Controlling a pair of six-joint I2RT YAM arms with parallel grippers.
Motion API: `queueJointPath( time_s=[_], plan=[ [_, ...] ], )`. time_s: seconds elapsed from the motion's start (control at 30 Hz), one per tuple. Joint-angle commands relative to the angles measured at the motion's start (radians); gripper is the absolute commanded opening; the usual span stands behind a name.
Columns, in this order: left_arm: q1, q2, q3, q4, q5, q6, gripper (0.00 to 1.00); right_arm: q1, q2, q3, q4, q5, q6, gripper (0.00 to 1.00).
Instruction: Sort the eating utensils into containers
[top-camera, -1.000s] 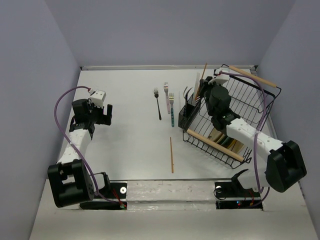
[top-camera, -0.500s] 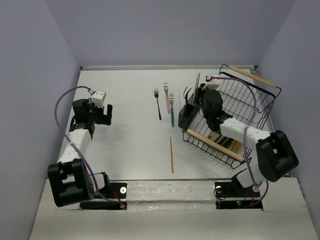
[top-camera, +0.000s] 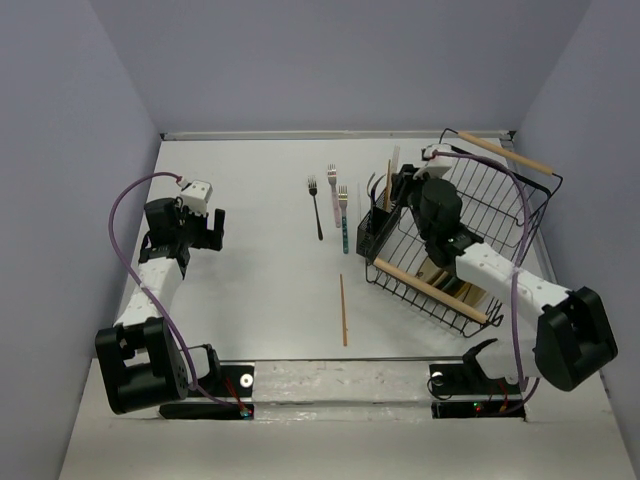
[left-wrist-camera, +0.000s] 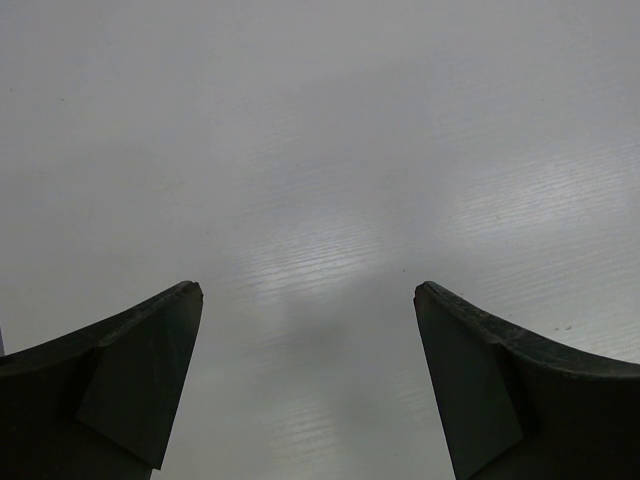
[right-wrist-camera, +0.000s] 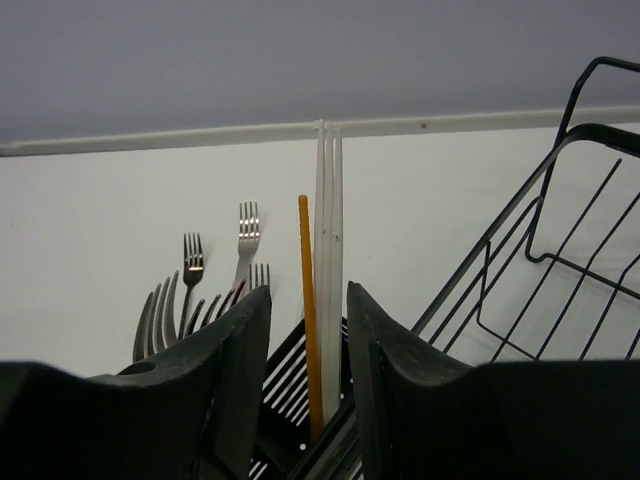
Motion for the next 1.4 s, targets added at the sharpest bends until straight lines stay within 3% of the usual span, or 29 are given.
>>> queueJointPath(
  time_s=[0.0, 0.13, 0.17, 0.23, 0.27, 0.37, 0.57, 0.8, 1.37],
  plan=[
    [0.007, -0.031, -0.004, 0.028, 0.007, 0.008, 0.99, -0.005, -0.101, 0.066, -0.119, -0.033, -0.042, 0.45],
    [0.006, -0.039, -0.004, 0.028, 0.007, 0.008, 0.99, 0.026, -0.151, 0.213, -0.363, -0.173, -0.001, 0.45],
    [0.007, -0.039, -0.004, 0.027, 0.007, 0.007, 0.99, 0.093, -0.152, 0.271, -0.448, -0.187, -0.004, 0.44],
    [0.007, -0.04, -0.004, 0.025, 0.001, 0.007, 0.99, 0.203, -0.131, 0.349, -0.565, -0.096, -0.04, 0.44],
    [0.007, -0.042, -0.004, 0.024, 0.001, 0.007, 0.99, 0.322, -0.114, 0.373, -0.599, -0.054, -0.047, 0.45],
    [0.007, -0.054, -0.009, 0.019, -0.003, 0.007, 0.99, 0.47, -0.005, 0.445, -0.747, -0.036, 0.006, 0.46],
    [0.009, -0.079, -0.021, 0.021, -0.008, 0.008, 0.99, 0.641, 0.24, 0.471, -0.941, 0.034, 0.218, 0.48],
    [0.009, -0.083, -0.023, 0.019, 0.001, 0.01, 0.99, 0.666, 0.375, 0.402, -1.03, 0.069, 0.442, 0.5],
    [0.01, -0.076, -0.026, 0.022, 0.009, 0.013, 0.99, 0.6, 0.466, 0.301, -1.038, 0.046, 0.522, 0.51]
  ],
)
